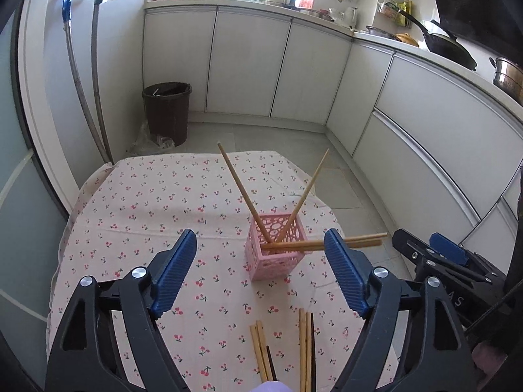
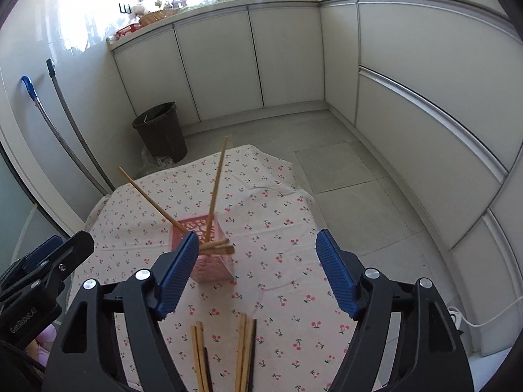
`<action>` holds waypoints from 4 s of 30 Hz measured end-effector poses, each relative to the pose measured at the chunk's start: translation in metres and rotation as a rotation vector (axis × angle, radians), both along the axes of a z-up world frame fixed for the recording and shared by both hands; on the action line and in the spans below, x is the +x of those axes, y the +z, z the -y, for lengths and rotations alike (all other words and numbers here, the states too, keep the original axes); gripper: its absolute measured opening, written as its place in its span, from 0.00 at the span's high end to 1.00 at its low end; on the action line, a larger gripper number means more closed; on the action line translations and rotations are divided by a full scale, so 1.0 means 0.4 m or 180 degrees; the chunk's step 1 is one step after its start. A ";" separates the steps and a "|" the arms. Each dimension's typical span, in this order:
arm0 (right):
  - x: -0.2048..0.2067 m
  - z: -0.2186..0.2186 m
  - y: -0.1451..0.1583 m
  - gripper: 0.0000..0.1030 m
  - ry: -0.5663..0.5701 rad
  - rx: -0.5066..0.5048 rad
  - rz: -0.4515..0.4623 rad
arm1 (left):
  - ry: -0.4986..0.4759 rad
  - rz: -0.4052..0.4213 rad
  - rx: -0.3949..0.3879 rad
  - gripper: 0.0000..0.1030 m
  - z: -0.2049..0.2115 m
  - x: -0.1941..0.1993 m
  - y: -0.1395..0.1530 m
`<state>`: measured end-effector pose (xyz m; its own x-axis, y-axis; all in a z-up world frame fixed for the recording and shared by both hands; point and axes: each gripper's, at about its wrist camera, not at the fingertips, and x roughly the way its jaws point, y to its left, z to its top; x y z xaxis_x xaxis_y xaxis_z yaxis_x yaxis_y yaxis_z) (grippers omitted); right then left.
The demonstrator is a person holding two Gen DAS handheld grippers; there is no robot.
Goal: Organize utensils
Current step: 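Move the left tool back to the pile and close it on a chopstick, then close the right tool on a chopstick in the pile, then lift both wooden chopsticks and carry them above the pink basket with both tools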
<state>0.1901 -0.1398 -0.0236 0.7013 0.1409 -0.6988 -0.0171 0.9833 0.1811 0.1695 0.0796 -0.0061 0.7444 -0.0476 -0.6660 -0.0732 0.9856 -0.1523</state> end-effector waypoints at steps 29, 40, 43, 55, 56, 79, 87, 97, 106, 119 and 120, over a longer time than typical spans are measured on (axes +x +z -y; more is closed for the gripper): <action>-0.155 0.130 -0.187 0.10 -0.0019 -0.0110 -0.1046 | -0.0009 -0.1899 -0.0269 0.12 -0.030 0.047 -0.413; -0.152 0.128 -0.191 0.10 0.0011 -0.0002 -0.1102 | 0.0184 -0.2078 -0.0323 0.43 -0.052 0.066 -0.485; -0.151 0.127 -0.191 0.10 0.0018 -0.0012 -0.1100 | 0.0154 -0.2043 -0.0210 0.51 -0.035 0.077 -0.489; -0.126 0.113 -0.229 0.10 0.0044 0.0191 -0.1254 | -0.0219 -0.1948 0.0155 0.93 0.077 0.074 -0.493; -0.119 0.106 -0.238 0.10 0.0068 0.0261 -0.1293 | -0.0211 -0.1929 0.0137 0.94 0.078 0.068 -0.496; 0.049 -0.070 -0.440 0.87 0.0273 0.0908 -0.1815 | -0.0084 -0.1596 -0.0365 0.93 -0.084 0.030 -0.367; 0.065 -0.073 -0.472 0.89 0.0219 0.0953 -0.1900 | -0.0053 -0.1631 -0.0376 0.93 -0.091 0.036 -0.380; 0.063 -0.114 -0.468 0.92 0.0271 0.0422 -0.1794 | -0.0036 -0.1672 -0.0365 0.92 -0.100 0.040 -0.391; 0.025 -0.137 -0.408 0.93 0.0357 0.0302 -0.1406 | -0.0100 -0.1499 -0.0284 0.96 -0.093 0.023 -0.358; -0.038 -0.071 -0.300 0.92 0.0456 0.0437 -0.1041 | 0.0033 -0.1925 0.0116 0.74 -0.034 0.092 -0.483; -0.041 -0.062 -0.289 0.92 0.0440 0.0477 -0.1009 | 0.0030 -0.1879 0.0231 0.78 -0.014 0.093 -0.486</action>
